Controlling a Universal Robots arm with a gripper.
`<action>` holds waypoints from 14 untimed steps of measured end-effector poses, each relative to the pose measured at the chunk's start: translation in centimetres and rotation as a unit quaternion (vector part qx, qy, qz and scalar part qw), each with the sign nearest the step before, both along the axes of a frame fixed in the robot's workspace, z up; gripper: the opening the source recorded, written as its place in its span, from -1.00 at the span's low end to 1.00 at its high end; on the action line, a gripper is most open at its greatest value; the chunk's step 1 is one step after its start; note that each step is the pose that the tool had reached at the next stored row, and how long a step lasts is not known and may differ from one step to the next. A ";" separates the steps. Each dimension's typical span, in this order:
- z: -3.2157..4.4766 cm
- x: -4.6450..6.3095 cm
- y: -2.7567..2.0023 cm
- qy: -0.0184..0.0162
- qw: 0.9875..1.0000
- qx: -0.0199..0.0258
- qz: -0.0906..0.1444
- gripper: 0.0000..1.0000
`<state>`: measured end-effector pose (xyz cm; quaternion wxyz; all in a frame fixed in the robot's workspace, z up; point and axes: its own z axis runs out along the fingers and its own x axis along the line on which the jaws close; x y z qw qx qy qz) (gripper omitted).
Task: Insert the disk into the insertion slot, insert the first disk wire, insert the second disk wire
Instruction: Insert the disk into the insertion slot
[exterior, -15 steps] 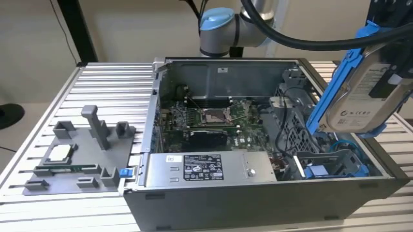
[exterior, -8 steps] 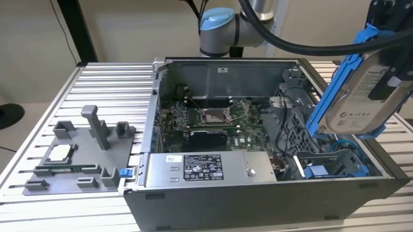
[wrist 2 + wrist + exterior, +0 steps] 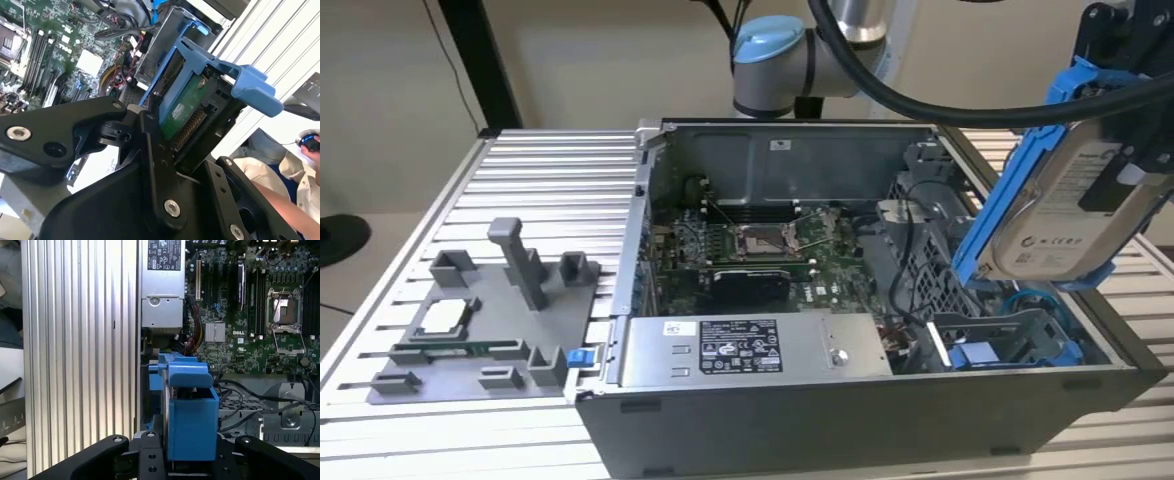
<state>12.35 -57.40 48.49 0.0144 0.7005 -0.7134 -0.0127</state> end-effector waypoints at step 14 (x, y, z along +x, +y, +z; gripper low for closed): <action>-0.65 0.1 -0.01 0.000 1.000 0.000 0.000 -1.00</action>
